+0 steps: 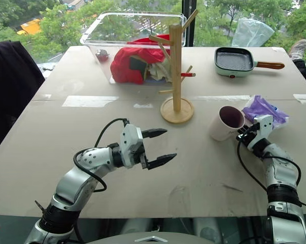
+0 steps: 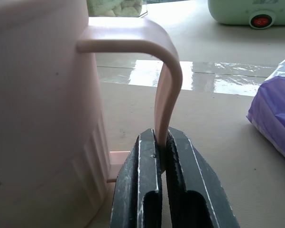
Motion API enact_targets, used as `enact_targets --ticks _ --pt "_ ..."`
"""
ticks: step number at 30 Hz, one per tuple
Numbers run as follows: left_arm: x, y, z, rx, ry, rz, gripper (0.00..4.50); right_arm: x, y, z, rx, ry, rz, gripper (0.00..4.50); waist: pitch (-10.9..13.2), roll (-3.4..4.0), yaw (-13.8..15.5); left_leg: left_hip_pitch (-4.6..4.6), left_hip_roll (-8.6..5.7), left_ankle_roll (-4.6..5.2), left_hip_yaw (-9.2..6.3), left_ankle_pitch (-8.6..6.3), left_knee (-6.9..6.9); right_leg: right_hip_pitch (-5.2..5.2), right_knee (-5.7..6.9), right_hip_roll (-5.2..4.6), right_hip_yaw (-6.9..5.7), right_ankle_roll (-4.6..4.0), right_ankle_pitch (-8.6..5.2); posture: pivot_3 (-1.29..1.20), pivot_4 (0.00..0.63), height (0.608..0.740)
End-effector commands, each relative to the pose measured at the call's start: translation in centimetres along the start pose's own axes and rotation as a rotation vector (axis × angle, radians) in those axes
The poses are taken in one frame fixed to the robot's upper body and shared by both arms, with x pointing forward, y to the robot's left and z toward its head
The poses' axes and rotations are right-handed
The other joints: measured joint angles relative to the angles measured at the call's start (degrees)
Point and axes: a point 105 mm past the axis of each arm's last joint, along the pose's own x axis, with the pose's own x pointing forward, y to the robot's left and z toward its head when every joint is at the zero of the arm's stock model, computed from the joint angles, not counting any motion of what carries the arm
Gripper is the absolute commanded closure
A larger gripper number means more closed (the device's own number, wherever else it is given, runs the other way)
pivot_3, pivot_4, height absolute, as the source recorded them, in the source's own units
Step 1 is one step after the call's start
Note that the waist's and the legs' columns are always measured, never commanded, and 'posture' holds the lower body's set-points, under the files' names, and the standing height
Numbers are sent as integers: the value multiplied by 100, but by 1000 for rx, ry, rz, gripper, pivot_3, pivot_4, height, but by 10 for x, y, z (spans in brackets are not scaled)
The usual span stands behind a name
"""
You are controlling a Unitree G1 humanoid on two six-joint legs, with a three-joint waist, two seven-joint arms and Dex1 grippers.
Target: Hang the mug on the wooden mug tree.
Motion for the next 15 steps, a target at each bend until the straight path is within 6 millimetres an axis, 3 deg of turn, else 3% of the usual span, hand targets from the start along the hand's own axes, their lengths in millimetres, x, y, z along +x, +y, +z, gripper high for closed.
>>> enact_targets --ticks 1,6,12,15 --pt "-3 4 13 6 -69 42 0 10 8 30 -115 -50 80 4478 1 1 -7 0 0 0 0 0 0 0 0 0 0 0 0 0 150 740" --pt "-4 22 36 -51 -255 215 0 27 21 70 -352 35 260 4478 27 28 -9 -2 -5 1 10 1 4 -6 1 -10 7 1 2 0 150 740" --pt "-15 18 57 -114 -452 272 0 50 51 144 -590 131 444 4478 29 18 6 -8 -3 0 -10 1 0 -11 2 0 -11 22 14 0 150 740" --pt "-19 15 56 -133 -483 282 0 56 68 163 -672 181 486 4478 31 20 0 -27 2 -1 0 1 -5 -33 -2 -5 -3 23 16 0 150 740"
